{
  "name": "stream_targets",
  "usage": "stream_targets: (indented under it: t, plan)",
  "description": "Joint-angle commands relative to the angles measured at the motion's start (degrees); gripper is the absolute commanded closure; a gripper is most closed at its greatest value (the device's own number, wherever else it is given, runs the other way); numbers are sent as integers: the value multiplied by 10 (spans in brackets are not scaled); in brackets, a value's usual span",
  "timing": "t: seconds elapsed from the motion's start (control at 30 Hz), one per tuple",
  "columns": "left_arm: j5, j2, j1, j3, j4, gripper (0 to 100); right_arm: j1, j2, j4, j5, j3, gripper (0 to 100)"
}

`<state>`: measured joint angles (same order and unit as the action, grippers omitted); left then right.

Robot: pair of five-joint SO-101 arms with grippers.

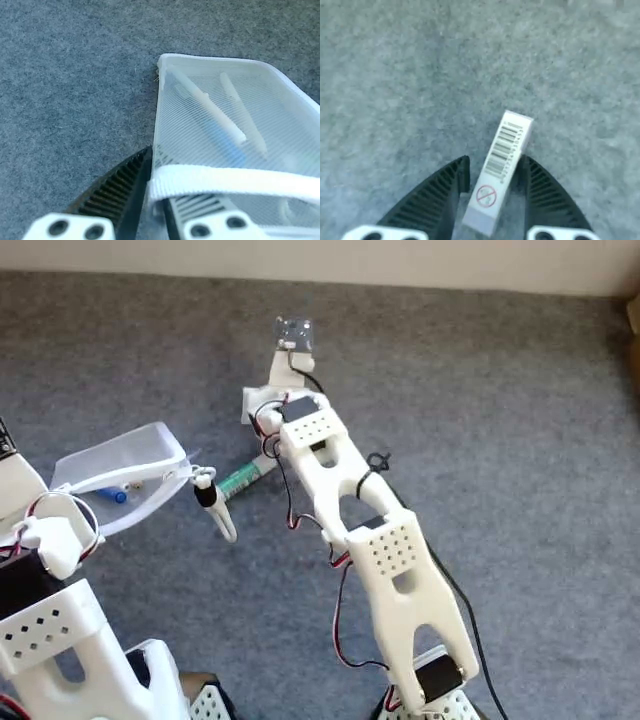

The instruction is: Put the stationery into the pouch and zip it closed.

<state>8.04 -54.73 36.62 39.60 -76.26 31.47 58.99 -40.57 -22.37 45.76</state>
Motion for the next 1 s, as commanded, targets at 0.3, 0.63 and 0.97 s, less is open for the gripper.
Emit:
stream_targets:
  t: [0.3, 0.63, 0.97]
  plan:
    - [5, 0, -13, 0, 11, 995, 9, 86, -120, -3, 224, 987]
    - [4, 0, -11, 0, 11, 995, 7, 90, -242, -2, 328, 994]
    - [4, 0, -13, 0, 11, 995, 10, 88, -337, 80, 391, 994]
